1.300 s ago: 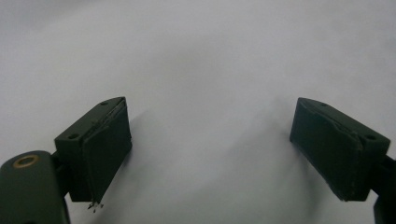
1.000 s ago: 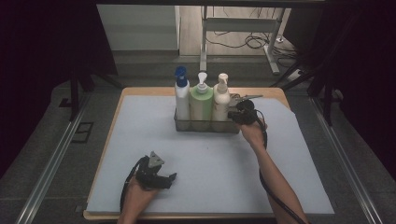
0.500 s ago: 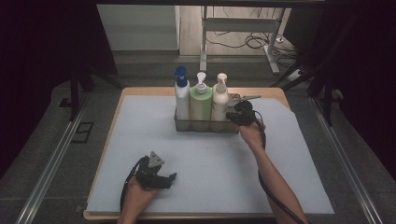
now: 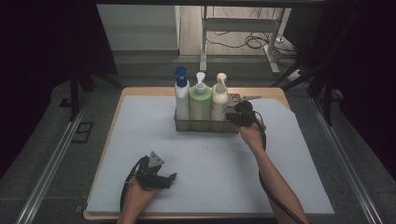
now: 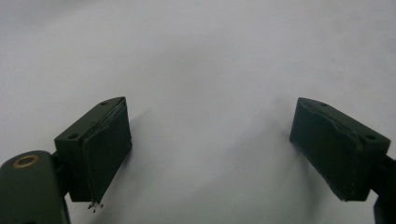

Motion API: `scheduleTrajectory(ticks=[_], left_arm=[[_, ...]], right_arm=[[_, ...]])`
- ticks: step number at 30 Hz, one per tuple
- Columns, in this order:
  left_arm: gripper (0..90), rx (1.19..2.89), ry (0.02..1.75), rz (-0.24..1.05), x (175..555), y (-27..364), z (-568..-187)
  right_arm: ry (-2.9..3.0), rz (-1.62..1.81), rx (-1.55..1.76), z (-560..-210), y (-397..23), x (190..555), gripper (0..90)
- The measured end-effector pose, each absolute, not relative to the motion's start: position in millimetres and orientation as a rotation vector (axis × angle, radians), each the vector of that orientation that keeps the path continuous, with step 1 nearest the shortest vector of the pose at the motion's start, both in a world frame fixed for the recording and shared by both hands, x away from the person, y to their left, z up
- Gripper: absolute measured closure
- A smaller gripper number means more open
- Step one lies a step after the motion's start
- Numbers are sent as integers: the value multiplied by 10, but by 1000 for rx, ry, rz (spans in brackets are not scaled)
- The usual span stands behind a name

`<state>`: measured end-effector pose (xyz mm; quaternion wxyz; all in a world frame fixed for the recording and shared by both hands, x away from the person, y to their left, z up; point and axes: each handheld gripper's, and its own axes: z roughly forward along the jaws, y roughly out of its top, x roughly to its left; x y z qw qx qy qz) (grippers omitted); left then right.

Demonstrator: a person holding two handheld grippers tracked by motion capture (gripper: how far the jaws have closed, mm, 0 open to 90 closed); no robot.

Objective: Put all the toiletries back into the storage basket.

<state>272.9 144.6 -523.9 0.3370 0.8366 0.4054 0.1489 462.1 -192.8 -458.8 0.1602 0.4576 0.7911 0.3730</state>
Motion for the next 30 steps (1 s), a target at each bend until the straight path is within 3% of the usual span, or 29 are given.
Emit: scheduleTrajectory(ticks=[9, 22, 30], left_arm=[[123, 2181, 1056, 389, 2729, 1447, -5238], [123, 2183, 1056, 390, 2728, 1447, -5238], [123, 2181, 1056, 390, 2727, 1445, -5238]], right_arm=[[2267, 1027, 1274, -4557, -1957, 4581, 774], [2232, 1008, 1242, -4471, -2028, 4477, 520], [2221, 1008, 1235, -4444, -2134, 4404, 418]])
